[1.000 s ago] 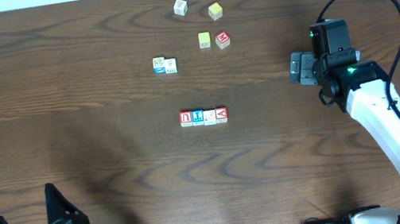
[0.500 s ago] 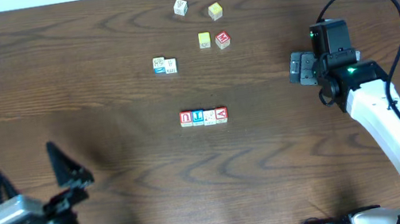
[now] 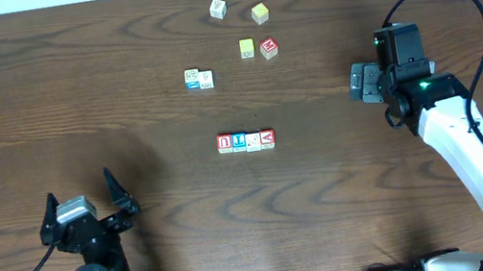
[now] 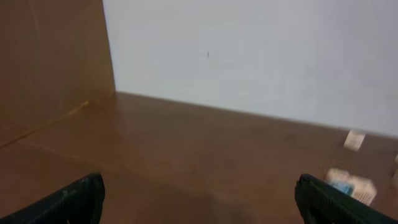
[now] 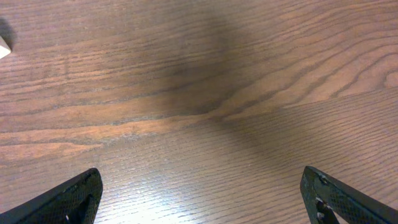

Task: Lift 4 blocks

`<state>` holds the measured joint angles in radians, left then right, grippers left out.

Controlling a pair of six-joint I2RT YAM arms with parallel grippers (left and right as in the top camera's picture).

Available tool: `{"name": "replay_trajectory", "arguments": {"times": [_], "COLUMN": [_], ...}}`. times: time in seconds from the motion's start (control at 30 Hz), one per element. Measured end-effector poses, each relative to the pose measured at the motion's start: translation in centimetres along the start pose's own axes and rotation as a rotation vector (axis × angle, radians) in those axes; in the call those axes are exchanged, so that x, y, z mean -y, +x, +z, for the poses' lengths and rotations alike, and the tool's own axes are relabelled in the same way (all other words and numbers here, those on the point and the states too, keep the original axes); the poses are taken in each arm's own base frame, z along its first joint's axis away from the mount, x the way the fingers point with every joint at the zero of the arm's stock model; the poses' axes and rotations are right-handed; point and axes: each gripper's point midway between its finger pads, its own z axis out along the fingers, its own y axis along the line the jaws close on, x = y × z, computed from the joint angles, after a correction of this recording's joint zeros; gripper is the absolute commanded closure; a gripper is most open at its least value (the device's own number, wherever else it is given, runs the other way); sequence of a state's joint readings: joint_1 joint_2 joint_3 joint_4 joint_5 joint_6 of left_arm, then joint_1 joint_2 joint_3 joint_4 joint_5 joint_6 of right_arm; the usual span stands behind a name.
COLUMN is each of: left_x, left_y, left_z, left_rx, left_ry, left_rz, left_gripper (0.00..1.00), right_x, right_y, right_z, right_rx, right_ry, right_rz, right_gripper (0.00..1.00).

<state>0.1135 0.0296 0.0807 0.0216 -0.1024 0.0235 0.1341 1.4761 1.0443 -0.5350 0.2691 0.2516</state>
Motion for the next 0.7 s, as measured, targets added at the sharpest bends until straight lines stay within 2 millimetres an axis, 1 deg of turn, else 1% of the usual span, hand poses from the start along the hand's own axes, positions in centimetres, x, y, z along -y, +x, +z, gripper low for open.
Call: {"name": "replay_trajectory", "arguments": {"times": [0.2,0.7], "left_x": [-0.2,-0.1], "left_y": [3.5,3.5], "left_z": [0.2,0.2], "left_rx": [-0.085,-0.087], "left_ry": [-0.005,0.005], "left_rz": [0.037,0.076], "left_gripper": [0.02,0.02], "right_x": [0.0,0.0], "right_y": [0.0,0.0], "right_z": [0.0,0.0], "right_rx": [0.001,0.000], "right_ry": [0.000,0.000], "right_rz": [0.000,0.000], "right_gripper": [0.01,0.01]}}
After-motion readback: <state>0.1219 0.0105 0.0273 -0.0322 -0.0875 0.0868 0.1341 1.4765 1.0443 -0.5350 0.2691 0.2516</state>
